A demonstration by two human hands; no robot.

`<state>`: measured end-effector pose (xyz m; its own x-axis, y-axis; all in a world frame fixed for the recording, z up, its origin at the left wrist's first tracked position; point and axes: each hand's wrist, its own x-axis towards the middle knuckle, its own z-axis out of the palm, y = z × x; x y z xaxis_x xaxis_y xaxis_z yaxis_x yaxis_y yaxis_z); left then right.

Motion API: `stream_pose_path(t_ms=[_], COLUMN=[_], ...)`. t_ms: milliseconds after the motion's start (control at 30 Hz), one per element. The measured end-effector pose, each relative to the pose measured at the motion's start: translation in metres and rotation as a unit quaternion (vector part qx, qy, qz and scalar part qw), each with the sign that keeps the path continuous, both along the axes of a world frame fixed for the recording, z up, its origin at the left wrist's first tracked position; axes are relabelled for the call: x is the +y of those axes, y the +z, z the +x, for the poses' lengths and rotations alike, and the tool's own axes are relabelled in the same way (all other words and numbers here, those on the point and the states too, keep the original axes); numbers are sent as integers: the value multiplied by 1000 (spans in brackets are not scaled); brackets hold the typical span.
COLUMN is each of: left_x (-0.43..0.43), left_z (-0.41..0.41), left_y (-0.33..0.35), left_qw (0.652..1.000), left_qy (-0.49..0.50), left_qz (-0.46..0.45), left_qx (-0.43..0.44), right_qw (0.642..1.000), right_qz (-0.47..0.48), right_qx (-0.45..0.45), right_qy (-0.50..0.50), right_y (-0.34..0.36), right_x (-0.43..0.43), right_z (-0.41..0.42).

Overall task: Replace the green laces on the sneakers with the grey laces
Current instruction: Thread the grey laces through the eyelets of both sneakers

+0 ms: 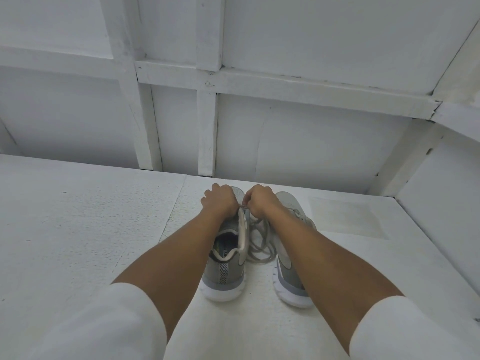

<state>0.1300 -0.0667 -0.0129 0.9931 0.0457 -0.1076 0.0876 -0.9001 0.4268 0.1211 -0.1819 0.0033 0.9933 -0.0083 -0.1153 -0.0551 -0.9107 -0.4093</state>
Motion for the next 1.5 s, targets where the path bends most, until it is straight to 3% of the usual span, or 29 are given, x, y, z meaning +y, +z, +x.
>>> stream_pose_path(t_ms=[100,267,333,467,533,833,933,1133,1500], left_x=[4,44,56,58,57,61,59,52,59], left_z=[1,12,10,7,8,10,6,-1,3], left_y=[3,24,28,27,25,12,12,14,5], left_qw=[999,959,948,957,958,960,961,985,958], left_qy=[1,75,74,14,8,-26,-10,-6,30], left_qz=[-44,-273,-310,-290,-288,-278,-276,-158,-264], left_qx=[-7,-7,-5,-5,-7,-7,1,76,107], right_qw=[1000,998,998,981,969,968,978,986,996], right_qz=[-26,-51,-29,192,242,247,207,167,83], right_qx=[12,42,42,-42,-50,-17,-27,-2,-15], right_qy=[4,16,26,8,14,29,22,2,-27], right_y=[2,-2,3,15,16,7,4,-1,-12], right_x=[2,4,3,9,15,16,18,20,38], right_z=[0,7,9,5,2,-5,-6,-2,0])
